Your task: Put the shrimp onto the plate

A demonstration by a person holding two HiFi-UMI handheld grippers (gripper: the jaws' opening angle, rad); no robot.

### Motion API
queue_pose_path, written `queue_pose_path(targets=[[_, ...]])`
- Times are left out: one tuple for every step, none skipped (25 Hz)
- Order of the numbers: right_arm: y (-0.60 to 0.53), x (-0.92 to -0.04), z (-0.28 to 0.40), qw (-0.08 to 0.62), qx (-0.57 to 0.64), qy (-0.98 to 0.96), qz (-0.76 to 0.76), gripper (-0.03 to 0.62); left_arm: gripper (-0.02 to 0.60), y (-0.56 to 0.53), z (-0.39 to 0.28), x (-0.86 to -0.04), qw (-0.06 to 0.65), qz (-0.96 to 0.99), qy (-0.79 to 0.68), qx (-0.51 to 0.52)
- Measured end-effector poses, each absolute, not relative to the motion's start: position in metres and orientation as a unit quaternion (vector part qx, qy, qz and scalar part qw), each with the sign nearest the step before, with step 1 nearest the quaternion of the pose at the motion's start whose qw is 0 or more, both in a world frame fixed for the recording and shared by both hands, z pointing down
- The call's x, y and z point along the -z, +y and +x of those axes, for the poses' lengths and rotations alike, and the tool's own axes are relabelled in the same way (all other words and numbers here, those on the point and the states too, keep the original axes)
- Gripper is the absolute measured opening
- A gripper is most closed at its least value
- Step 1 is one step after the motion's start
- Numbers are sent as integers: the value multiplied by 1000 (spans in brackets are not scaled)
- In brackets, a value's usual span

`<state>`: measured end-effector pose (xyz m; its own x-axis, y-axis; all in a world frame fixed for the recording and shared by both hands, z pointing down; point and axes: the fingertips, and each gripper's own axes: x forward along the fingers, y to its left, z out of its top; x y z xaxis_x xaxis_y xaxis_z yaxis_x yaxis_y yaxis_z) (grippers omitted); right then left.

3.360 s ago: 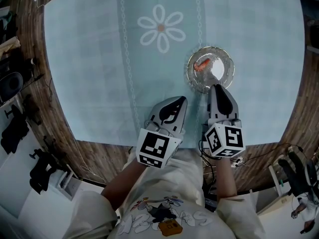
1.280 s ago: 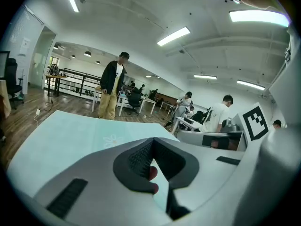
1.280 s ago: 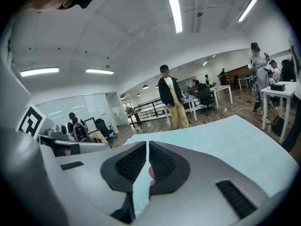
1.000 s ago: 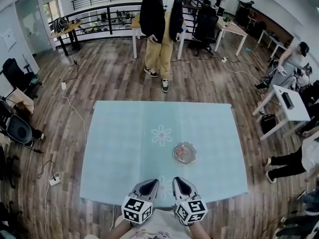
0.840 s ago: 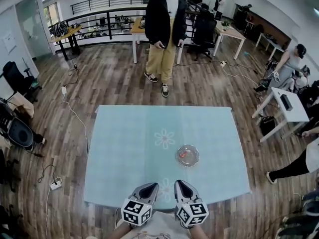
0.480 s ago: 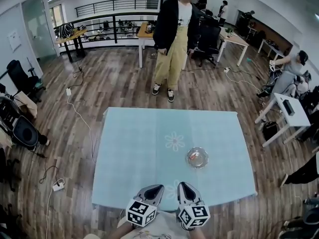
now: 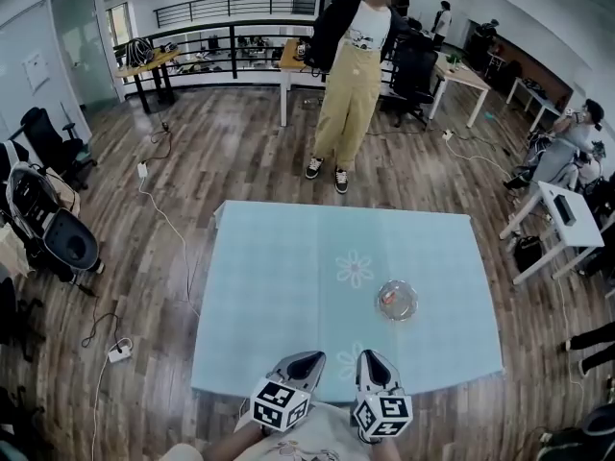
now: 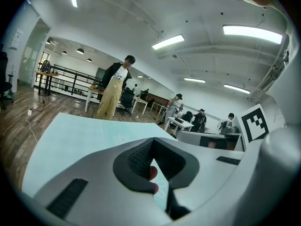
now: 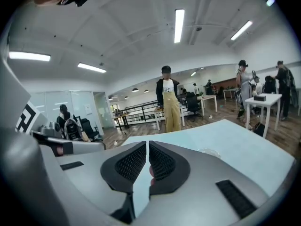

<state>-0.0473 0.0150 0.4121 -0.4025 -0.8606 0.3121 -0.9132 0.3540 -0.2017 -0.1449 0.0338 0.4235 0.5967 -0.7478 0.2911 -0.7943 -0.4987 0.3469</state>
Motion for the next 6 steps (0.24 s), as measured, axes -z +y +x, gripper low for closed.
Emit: queue_pose_path(targets=[[15, -411, -50, 82, -161, -819, 544, 37, 8, 34, -147, -424, 228, 865, -445, -50], [16, -409, -52, 85, -153, -820, 546, 37, 8, 35, -147, -425, 228, 866, -442, -49], [17, -407, -53, 85, -148, -820, 547, 37, 8, 37, -146, -426, 230, 868, -438, -48], [19, -406, -54, 84, -146, -820, 547, 37, 8, 39, -145, -427, 231, 870, -433, -45], [20, -405, -53, 82, -147, -819, 548, 37, 8, 41, -142, -428, 233, 872, -428, -43], [22, -404, -52, 81, -147, -818, 550, 37, 8, 42, -139, -429, 236, 874, -422, -40]])
